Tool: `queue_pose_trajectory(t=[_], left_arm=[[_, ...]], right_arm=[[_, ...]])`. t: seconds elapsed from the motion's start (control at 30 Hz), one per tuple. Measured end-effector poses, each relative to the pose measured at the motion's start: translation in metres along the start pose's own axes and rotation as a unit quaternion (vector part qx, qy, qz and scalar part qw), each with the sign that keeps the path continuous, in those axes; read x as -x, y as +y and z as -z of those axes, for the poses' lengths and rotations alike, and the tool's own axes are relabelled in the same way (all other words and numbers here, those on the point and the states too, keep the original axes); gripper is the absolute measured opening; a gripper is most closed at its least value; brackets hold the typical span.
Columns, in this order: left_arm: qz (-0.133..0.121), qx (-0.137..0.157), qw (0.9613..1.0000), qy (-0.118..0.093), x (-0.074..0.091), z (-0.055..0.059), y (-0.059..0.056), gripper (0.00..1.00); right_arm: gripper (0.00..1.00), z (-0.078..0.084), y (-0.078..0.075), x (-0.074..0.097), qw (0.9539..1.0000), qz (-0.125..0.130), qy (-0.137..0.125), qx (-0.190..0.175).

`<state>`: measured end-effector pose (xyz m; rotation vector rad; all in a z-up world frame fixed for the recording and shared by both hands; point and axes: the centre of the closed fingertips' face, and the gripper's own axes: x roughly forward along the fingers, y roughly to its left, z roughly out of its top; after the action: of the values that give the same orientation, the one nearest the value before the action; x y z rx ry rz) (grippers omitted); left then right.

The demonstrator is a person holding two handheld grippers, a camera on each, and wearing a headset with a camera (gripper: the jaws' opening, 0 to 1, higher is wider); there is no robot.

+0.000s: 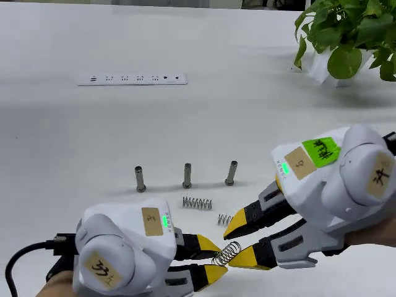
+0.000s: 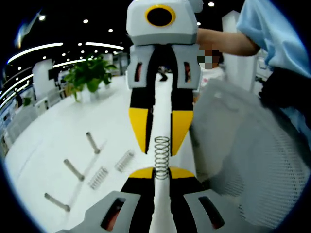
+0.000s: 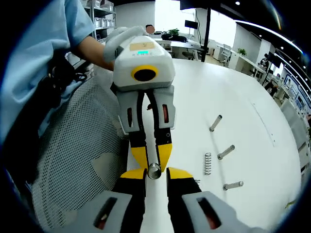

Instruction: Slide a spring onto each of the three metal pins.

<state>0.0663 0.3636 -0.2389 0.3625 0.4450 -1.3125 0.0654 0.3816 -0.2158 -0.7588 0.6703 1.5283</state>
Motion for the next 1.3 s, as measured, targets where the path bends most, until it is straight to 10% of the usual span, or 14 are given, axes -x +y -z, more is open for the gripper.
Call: queue_pose_trajectory(t=[1.3], left_arm=[[0.001, -0.005, 0.9999, 0.009, -0.005, -0.003, -0.001, 0.1]], right_arm=[[0.12, 0.009, 0.006, -0.011, 0.9963, -0.053, 0.064, 0.024]])
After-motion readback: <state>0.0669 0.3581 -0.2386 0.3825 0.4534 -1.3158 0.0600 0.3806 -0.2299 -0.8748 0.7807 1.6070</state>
